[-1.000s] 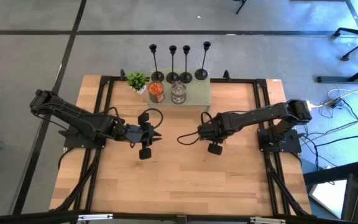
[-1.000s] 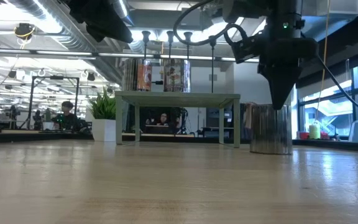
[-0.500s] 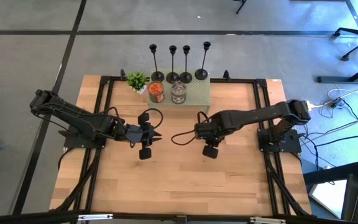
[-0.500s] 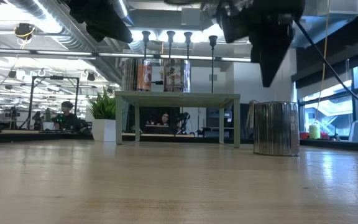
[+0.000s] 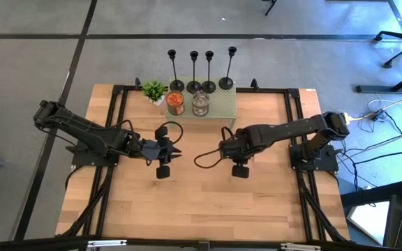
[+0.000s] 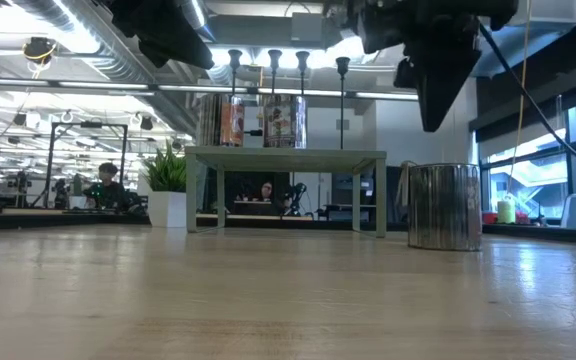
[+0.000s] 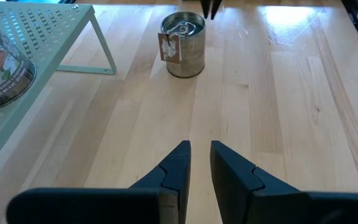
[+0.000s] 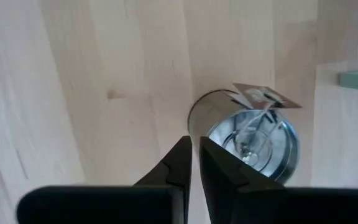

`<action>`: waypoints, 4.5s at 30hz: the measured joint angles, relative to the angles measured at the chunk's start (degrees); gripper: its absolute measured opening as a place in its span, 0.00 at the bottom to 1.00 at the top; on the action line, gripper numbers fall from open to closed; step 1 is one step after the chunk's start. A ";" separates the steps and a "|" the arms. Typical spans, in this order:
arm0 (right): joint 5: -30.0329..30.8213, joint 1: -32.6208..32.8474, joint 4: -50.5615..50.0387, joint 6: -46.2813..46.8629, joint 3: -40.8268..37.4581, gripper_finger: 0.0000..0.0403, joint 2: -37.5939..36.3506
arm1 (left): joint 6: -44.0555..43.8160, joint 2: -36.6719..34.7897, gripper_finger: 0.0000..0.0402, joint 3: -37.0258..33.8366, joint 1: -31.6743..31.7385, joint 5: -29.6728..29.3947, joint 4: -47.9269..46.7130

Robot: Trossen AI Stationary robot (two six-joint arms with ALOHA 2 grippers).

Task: Pick & Place candle stick holders
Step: Put the brown scented candle on the shelf aligned with the other brown scented candle

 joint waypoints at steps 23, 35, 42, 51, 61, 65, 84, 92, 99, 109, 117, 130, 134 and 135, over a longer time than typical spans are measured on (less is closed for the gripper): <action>0.04 -2.45 1.69 -2.15 0.02 0.09 0.87 | 0.01 0.00 0.15 0.00 0.00 0.01 -0.01; -1.01 -2.45 0.32 4.57 0.02 0.09 0.87 | 0.00 0.00 0.15 0.00 0.00 0.02 0.00; -0.69 -2.42 -2.72 8.68 0.02 0.21 0.87 | 0.00 0.00 0.15 0.00 0.00 0.02 0.00; -3.17 -2.25 1.65 4.81 -1.79 0.54 0.81 | 0.02 0.00 0.15 0.00 0.00 0.01 0.00; -2.10 -2.73 2.75 6.22 -6.48 0.53 0.83 | 0.01 0.00 0.15 0.00 -0.01 0.00 -0.01; -2.32 -2.69 3.49 6.56 -8.56 0.52 0.75 | 0.02 0.00 0.15 0.00 0.00 0.02 0.00; 4.06 -2.63 6.45 7.81 -10.64 0.15 0.63 | 0.00 0.00 0.15 0.00 0.00 0.00 0.00; 3.60 -2.53 3.13 7.83 -8.45 0.06 1.10 | 0.01 0.00 0.15 0.00 0.00 0.01 0.00; 1.40 -1.54 -0.10 7.52 -2.95 0.05 1.20 | 0.01 0.00 0.15 -0.01 0.00 0.01 0.00; 0.97 1.90 -1.47 6.78 -0.20 0.04 1.10 | 0.01 0.00 0.15 -0.01 -0.02 0.02 0.00; 1.40 2.89 -1.12 7.41 -0.17 0.04 1.05 | 0.02 0.00 0.15 -0.02 0.00 0.02 0.00; 13.72 2.34 -8.99 3.05 13.90 0.04 0.85 | 0.02 0.00 0.15 -0.02 0.00 0.02 -0.01; 18.34 -0.54 -9.08 -0.81 18.06 0.04 0.85 | 0.00 0.00 0.15 -0.02 0.00 0.00 0.00; 18.54 -1.54 -8.93 -1.84 18.99 0.04 0.85 | 0.01 0.00 0.15 -0.02 -0.01 0.01 -0.01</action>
